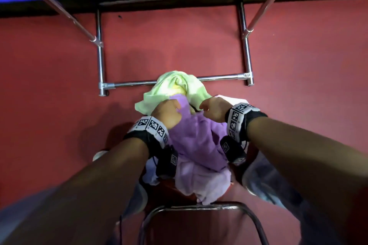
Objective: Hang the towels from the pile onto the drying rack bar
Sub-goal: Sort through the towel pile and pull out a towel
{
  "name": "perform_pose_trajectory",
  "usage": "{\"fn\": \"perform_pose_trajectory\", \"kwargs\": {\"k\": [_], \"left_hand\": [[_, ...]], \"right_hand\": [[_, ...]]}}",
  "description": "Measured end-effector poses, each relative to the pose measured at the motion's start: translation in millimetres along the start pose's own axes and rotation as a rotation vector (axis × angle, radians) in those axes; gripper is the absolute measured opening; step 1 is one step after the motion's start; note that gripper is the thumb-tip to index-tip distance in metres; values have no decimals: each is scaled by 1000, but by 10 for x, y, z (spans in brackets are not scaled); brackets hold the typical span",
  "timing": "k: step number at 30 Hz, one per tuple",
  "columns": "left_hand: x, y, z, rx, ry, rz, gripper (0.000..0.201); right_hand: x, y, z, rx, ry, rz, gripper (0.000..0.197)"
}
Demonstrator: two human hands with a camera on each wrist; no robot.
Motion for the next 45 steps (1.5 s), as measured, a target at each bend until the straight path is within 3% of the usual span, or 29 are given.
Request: {"fn": "perform_pose_trajectory", "kwargs": {"k": [7,10,12,16,17,18,21,25,28,35,45], "left_hand": [[131,-70,303,72,-21,-66,31],[163,-85,327,74,-58,-84,50],[162,-124,312,93,-58,-100,46],[105,-145,280,87,-131,-60,77],[77,-129,272,72,-132,-21,75],[14,-144,242,82,-128,11,63],[-272,-291,-24,72,-63,106,2],[-425,-526,-404,-12,-118,102,30],[-532,-734,-643,-36,-173,114,31],[-1143,-1474,-1519,-200,-256,322,36],[-1489,-2366,-2422,-460,-255,407,25]], "right_hand": [[-122,101,527,96,-10,24,28],[-93,102,562,68,52,10,22],[-41,103,491,13,99,-2,20],[172,58,201,-48,291,-41,21],[239,29,120,-42,329,-52,20],[308,-9,35,-37,350,-68,20],[498,-178,-249,-47,361,-123,23],[637,-466,-710,-147,402,-162,24],[724,-704,-1016,-222,366,-194,28],[1116,-1612,-1849,-382,366,-347,34],[1492,-2859,-2747,-728,327,-482,28]]}}
Point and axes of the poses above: each hand's wrist, its own y-axis towards the middle knuckle, its own z-axis out of the palm, x = y × z, the point moved 9 cm from there along y, towards the middle knuckle, and after that the axes turned 10 degrees about -x, right-handed, at the moved point
